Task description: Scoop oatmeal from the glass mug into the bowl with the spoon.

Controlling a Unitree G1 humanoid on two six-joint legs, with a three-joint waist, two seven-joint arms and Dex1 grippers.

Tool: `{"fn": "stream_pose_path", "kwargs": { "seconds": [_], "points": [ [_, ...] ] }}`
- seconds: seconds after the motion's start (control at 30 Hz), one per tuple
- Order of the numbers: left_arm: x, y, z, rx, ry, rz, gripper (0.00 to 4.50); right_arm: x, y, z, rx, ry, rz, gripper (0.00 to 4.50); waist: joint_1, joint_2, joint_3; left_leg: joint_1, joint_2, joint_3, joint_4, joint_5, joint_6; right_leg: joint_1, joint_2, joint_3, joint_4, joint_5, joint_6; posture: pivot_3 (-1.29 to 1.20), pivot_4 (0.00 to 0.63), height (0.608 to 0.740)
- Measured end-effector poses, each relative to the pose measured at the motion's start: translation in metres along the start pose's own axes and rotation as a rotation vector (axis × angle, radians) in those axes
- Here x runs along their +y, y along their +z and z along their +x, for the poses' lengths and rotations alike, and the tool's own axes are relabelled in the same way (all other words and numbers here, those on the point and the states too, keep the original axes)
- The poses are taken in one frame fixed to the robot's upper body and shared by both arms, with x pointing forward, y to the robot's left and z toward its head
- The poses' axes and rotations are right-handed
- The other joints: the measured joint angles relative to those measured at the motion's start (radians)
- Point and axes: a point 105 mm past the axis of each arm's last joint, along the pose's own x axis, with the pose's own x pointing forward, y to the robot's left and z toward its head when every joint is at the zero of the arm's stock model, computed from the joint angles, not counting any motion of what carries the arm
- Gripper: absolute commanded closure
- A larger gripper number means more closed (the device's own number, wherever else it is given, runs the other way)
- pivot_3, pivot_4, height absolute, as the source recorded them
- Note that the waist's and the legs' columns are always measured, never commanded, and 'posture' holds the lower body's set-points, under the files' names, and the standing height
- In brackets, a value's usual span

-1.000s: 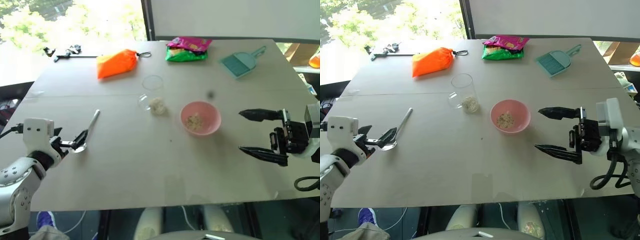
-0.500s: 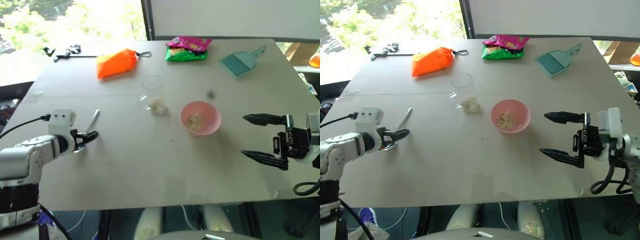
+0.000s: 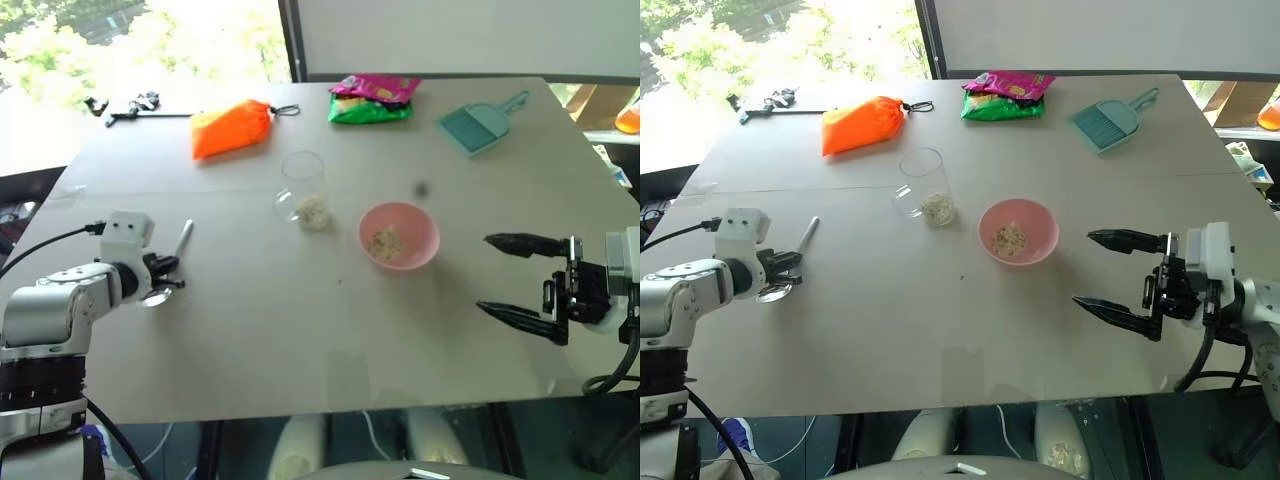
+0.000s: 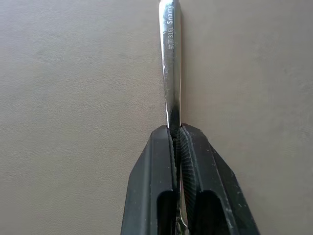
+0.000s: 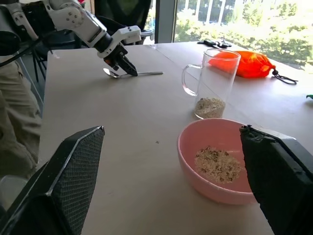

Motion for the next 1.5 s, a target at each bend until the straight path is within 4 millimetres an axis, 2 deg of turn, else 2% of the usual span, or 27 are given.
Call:
{"fn": "stream_pose_path", "kwargs": {
  "seconds": [0.1, 0.17, 0.2, 0.23, 0.27, 0.3, 0.37, 0.5, 0.63, 0.73, 0.8, 0.87, 1.03, 1.2, 1.3, 1.5],
  "points": [
    [0.003, 0.014, -0.006, -0.118, 0.047, -0.018, 4.43, -0.011, -0.006, -0.001, 0.033, -0.11, 0.016, 0.0, 0.002, -0.002, 0.001, -0.002, 0.0, 0.0, 0.001, 0.0, 0.0, -0.001, 0.0, 0.0, 0.0, 0.0, 0.0, 0.0, 0.15, 0.74],
    [0.001, 0.045, -0.018, -0.296, 0.074, 0.005, 4.43, -0.017, -0.006, 0.002, 0.031, -0.177, 0.052, 0.0, 0.004, -0.004, 0.002, -0.004, 0.0, -0.001, 0.002, 0.002, -0.003, -0.002, 0.0, -0.001, 0.0, 0.0, 0.0, 0.0, 0.15, 0.74],
    [-0.007, 0.074, -0.032, -0.441, 0.069, 0.057, 4.43, -0.018, 0.0, 0.007, 0.035, -0.197, 0.057, 0.0, 0.007, -0.004, 0.002, -0.005, 0.0, -0.002, 0.003, 0.002, -0.004, -0.002, 0.0, -0.002, 0.0, 0.0, 0.0, 0.0, 0.15, 0.74],
    [-0.011, 0.082, -0.037, -0.482, 0.063, 0.071, 4.43, -0.019, 0.002, 0.009, 0.034, -0.202, 0.053, 0.0, 0.01, -0.004, 0.002, -0.005, 0.0, -0.002, 0.003, 0.002, -0.004, -0.002, -0.001, -0.002, -0.001, 0.0, 0.0, 0.0, 0.15, 0.74],
    [-0.028, 0.109, -0.054, -0.622, 0.019, 0.121, 4.43, -0.023, 0.011, 0.015, 0.026, -0.237, 0.062, 0.0, 0.013, -0.004, 0.002, -0.006, -0.001, -0.001, 0.004, 0.002, -0.005, -0.002, -0.001, -0.002, -0.001, 0.0, 0.0, 0.0, 0.15, 0.74],
    [-0.049, 0.126, -0.07, -0.726, -0.05, 0.167, 4.43, -0.026, 0.019, 0.021, 0.014, -0.256, 0.077, 0.0, 0.018, -0.004, 0.002, -0.006, -0.001, -0.001, 0.004, 0.002, -0.005, -0.002, -0.002, -0.001, -0.002, 0.0, 0.001, 0.0, 0.15, 0.74],
    [-0.091, 0.139, -0.093, -0.837, -0.188, 0.282, 4.43, -0.029, 0.032, 0.029, -0.035, -0.257, 0.143, 0.0, 0.018, -0.004, 0.002, -0.006, -0.002, 0.0, 0.004, 0.002, -0.005, -0.001, -0.002, -0.001, -0.003, 0.001, 0.001, 0.0, 0.15, 0.74],
    [-0.157, 0.132, -0.104, -0.861, -0.436, 0.427, 4.43, -0.04, 0.053, 0.047, -0.127, -0.313, 0.218, 0.0, 0.017, -0.004, 0.002, -0.006, -0.001, 0.0, 0.003, 0.002, -0.004, -0.002, 0.0, -0.001, -0.002, 0.001, 0.001, 0.0, 0.15, 0.74],
    [-0.198, 0.129, -0.107, -0.894, -0.585, 0.537, 4.43, -0.041, 0.059, 0.07, -0.144, -0.326, 0.299, 0.0, 0.016, -0.004, 0.002, -0.006, -0.001, 0.0, 0.003, 0.002, -0.004, -0.002, 0.0, -0.001, -0.002, 0.001, 0.001, 0.0, 0.15, 0.74],
    [-0.215, 0.13, -0.107, -0.925, -0.652, 0.591, 4.43, -0.039, 0.064, 0.087, -0.182, -0.312, 0.383, 0.0, 0.014, -0.004, 0.002, -0.008, -0.001, 0.0, 0.003, 0.002, -0.004, -0.004, 0.0, -0.001, -0.002, 0.001, 0.001, 0.0, 0.15, 0.74],
    [-0.222, 0.13, -0.102, -0.934, -0.688, 0.633, 4.43, -0.036, 0.068, 0.102, -0.205, -0.287, 0.446, 0.0, 0.008, -0.004, 0.002, -0.012, -0.001, 0.0, 0.004, 0.003, -0.004, -0.009, 0.001, -0.001, -0.001, 0.001, 0.001, 0.0, 0.15, 0.74],
    [-0.227, 0.126, -0.097, -0.93, -0.718, 0.668, 4.43, -0.039, 0.07, 0.108, -0.206, -0.288, 0.479, 0.0, 0.001, -0.004, 0.002, -0.017, -0.001, 0.0, 0.006, 0.003, -0.004, -0.013, 0.0, -0.001, 0.001, 0.001, 0.001, 0.0, 0.15, 0.74],
    [-0.244, 0.118, -0.094, -0.948, -0.81, 0.733, 4.43, -0.044, 0.069, 0.114, -0.19, -0.311, 0.526, 0.0, -0.005, -0.004, 0.002, -0.019, -0.001, 0.0, 0.006, 0.003, -0.004, -0.015, 0.0, -0.001, 0.002, 0.001, 0.001, 0.0, 0.15, 0.74],
    [-0.254, 0.119, -0.096, -0.981, -0.853, 0.749, 4.43, -0.043, 0.07, 0.12, -0.189, -0.294, 0.563, 0.0, -0.009, -0.004, 0.002, -0.018, -0.001, 0.0, 0.007, 0.003, -0.004, -0.017, 0.001, -0.001, 0.006, 0.0, 0.001, 0.0, 0.15, 0.74],
    [-0.255, 0.118, -0.097, -0.995, -0.859, 0.775, 4.5, -0.042, 0.067, 0.123, -0.187, -0.293, 0.588, 0.83, -0.009, -0.004, 0.002, -0.018, -0.001, 0.0, 0.008, 0.003, -0.004, -0.017, 0.001, 0.0, 0.008, 0.0, 0.001, 0.0, 0.15, 0.74],
    [-0.254, 0.117, -0.094, -0.987, -0.854, 0.797, 4.5, -0.043, 0.07, 0.125, -0.192, -0.286, 0.589, 3.47, -0.008, -0.004, 0.003, -0.018, -0.001, 0.0, 0.012, 0.002, -0.003, -0.017, 0.001, 0.0, 0.012, 0.0, 0.001, 0.0, 0.15, 0.74]
  ]
}}
